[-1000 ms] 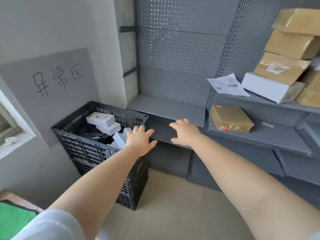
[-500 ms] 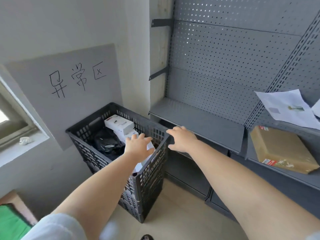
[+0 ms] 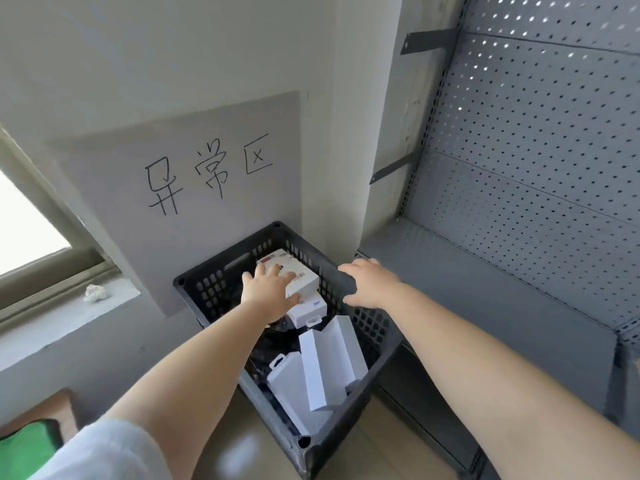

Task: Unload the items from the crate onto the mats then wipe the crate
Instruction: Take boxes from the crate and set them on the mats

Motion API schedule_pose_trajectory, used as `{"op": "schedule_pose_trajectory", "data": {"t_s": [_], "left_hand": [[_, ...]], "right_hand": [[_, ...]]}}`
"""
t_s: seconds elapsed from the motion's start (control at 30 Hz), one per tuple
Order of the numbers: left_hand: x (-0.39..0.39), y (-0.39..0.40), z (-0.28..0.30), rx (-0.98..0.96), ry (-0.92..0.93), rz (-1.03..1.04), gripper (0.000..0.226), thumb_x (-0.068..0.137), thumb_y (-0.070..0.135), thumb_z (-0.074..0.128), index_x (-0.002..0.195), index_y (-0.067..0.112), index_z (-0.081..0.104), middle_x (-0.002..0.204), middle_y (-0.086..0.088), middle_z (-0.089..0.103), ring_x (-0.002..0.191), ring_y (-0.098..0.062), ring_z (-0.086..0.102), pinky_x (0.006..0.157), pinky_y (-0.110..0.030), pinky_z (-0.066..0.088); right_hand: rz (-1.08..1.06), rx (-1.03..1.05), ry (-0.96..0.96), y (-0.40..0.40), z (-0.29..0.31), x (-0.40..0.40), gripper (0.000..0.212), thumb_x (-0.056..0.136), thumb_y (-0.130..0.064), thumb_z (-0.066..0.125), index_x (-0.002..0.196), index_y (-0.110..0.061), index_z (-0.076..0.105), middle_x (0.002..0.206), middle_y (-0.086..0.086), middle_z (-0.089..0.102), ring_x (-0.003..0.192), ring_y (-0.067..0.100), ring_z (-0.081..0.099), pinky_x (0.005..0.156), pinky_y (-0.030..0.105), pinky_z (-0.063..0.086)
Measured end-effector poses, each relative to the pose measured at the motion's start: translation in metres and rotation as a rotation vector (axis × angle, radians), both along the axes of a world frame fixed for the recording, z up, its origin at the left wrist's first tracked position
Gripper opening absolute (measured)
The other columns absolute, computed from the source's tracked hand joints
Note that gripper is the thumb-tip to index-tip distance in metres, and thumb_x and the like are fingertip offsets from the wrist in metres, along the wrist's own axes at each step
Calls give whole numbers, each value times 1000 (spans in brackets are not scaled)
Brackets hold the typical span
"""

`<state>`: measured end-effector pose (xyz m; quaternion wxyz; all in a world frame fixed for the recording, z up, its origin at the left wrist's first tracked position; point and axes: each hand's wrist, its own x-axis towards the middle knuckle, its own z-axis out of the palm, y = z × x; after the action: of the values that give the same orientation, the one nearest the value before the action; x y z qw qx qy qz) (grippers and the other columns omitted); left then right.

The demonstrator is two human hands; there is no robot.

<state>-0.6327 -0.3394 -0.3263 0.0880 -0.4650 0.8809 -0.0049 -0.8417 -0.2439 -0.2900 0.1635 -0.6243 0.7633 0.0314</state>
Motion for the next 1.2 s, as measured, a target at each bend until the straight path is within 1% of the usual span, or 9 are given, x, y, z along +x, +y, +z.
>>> {"op": "schedule_pose_trajectory", "data": {"t_s": [0.13, 0.3, 0.6, 0.8, 0.9, 0.97, 1.03, 1.13, 1.2], "left_hand": [[9, -29, -10, 11, -24, 111, 61, 94, 65, 37, 149, 39, 32, 149, -3, 39, 135, -32, 33, 105, -51, 33], [14, -55, -23, 42, -2, 307, 60, 96, 63, 37, 150, 37, 32, 152, -4, 37, 138, -34, 31, 110, -53, 32], [-20, -77, -52, 197, 106, 603, 60, 95, 58, 44, 149, 38, 32, 146, -4, 43, 133, -33, 36, 105, -51, 36], [-44, -73, -92, 508, 512, 878, 55, 96, 38, 53, 148, 34, 35, 147, -9, 43, 126, -33, 46, 98, -42, 45], [-55, -82, -108, 641, 741, 968, 55, 97, 32, 55, 149, 30, 36, 143, -10, 48, 99, -20, 57, 74, -24, 45], [-60, -89, -117, 679, 887, 1065, 54, 97, 29, 57, 147, 29, 37, 124, -8, 60, 79, -13, 56, 60, -20, 43], [-62, -97, -126, 690, 1020, 1155, 57, 95, 24, 61, 146, 29, 37, 105, -5, 67, 73, -13, 58, 63, -23, 48], [-61, -106, -138, 707, 1151, 1274, 67, 92, 24, 67, 148, 28, 32, 121, -12, 64, 94, -21, 65, 85, -35, 56], [-60, -109, -144, 752, 1155, 1335, 68, 91, 30, 67, 148, 26, 32, 126, -13, 61, 107, -26, 64, 92, -40, 54]], "right_hand": [[72, -19, -68, -60, -10, -6, 77, 83, -45, 66, 149, -32, 30, 150, 0, 36, 135, 27, 32, 104, 43, 40], [120, 42, -298, -124, -33, -6, 75, 83, -37, 71, 148, -30, 34, 149, 2, 38, 137, 27, 34, 108, 43, 37], [205, 210, -462, -191, -83, -10, 81, 80, -17, 75, 149, -27, 33, 148, 5, 40, 124, 27, 49, 100, 41, 47], [181, 331, -538, -205, -126, 3, 76, 86, -16, 67, 151, -27, 28, 149, 7, 37, 127, 29, 45, 101, 39, 46], [144, 255, -535, -210, -144, 9, 75, 84, -19, 68, 149, -27, 32, 150, 4, 36, 133, 28, 38, 108, 45, 40], [108, 200, -569, -212, -155, 11, 73, 83, -15, 68, 147, -25, 35, 150, 2, 35, 135, 26, 36, 109, 46, 39], [101, 200, -592, -214, -161, 10, 72, 84, -13, 67, 148, -23, 35, 151, 1, 32, 137, 25, 32, 110, 46, 38], [105, 228, -609, -217, -169, 8, 74, 84, -10, 66, 149, -22, 33, 153, 1, 28, 140, 24, 29, 111, 46, 36], [99, 229, -614, -218, -172, 8, 74, 83, -10, 66, 149, -22, 33, 153, 0, 28, 139, 24, 29, 112, 45, 35]]}}
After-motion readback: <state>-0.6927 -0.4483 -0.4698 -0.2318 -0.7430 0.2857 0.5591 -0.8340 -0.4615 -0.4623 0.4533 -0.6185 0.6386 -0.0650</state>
